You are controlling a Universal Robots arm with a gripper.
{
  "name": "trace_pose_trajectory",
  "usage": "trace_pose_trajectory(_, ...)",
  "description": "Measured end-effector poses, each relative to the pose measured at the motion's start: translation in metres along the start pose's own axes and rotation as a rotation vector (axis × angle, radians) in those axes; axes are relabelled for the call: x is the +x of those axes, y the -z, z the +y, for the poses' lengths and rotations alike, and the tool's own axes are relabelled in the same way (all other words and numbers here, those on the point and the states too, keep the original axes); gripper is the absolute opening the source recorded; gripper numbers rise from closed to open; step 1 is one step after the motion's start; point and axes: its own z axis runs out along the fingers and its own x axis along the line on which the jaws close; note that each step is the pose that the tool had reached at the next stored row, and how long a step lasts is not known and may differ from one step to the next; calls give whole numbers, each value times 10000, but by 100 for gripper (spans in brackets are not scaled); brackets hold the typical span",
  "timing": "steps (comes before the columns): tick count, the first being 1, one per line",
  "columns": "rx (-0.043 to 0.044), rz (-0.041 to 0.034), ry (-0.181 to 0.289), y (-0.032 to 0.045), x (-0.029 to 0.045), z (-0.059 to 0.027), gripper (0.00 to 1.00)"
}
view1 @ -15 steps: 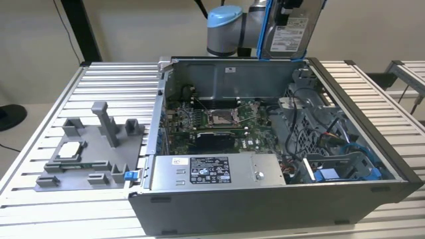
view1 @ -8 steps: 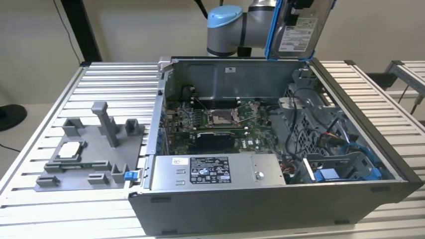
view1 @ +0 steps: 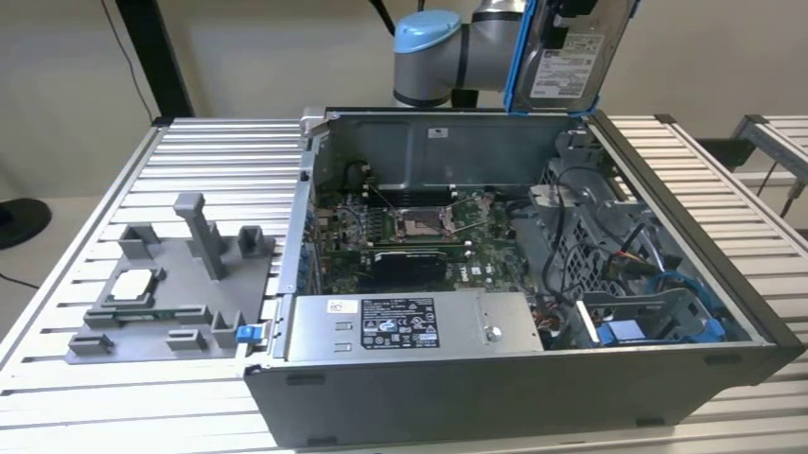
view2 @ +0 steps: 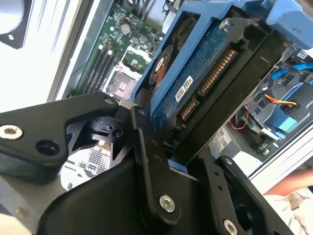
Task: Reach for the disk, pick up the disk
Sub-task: 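Pick up the disk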
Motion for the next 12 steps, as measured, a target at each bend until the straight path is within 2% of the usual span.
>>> trace_pose_trajectory(6, 0, 1, -1, 1, 23, -1, 0)
trace_pose_trajectory(12, 0, 1, -1, 2, 146, -4, 0)
